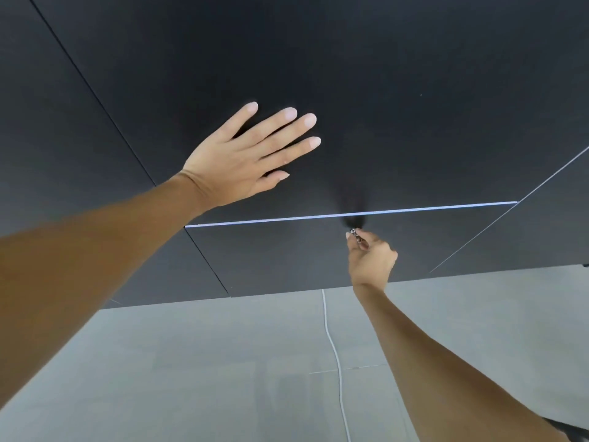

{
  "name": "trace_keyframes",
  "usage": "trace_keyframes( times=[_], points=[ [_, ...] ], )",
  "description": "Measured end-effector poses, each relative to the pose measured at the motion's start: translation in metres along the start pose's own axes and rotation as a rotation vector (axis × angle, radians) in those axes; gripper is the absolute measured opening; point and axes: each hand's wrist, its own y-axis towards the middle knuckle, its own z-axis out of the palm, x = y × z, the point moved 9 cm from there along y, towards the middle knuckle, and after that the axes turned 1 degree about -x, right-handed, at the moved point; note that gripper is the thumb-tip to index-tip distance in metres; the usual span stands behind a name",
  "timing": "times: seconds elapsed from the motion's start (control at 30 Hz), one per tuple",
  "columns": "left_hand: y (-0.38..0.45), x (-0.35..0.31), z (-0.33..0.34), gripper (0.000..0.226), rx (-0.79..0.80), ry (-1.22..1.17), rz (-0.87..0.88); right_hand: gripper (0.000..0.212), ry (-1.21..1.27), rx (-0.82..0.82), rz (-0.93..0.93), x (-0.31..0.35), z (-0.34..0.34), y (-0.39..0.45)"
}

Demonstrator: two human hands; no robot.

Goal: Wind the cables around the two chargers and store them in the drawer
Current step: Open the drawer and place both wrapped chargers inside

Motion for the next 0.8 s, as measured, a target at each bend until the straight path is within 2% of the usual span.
trace_keyframes(
  times=[0.33, 0.8],
  points=[
    [0.001, 0.001, -0.002, 0.061, -0.018, 0.007, -0.014, 0.016, 0.117, -0.105, 0.069, -0.004, -0.001, -0.007],
    [-0.002, -0.007, -0.001, 0.057, 0.058, 0.005, 0.016, 0.011, 0.194, -0.110, 0.118, -0.023, -0.036, -0.053]
  ],
)
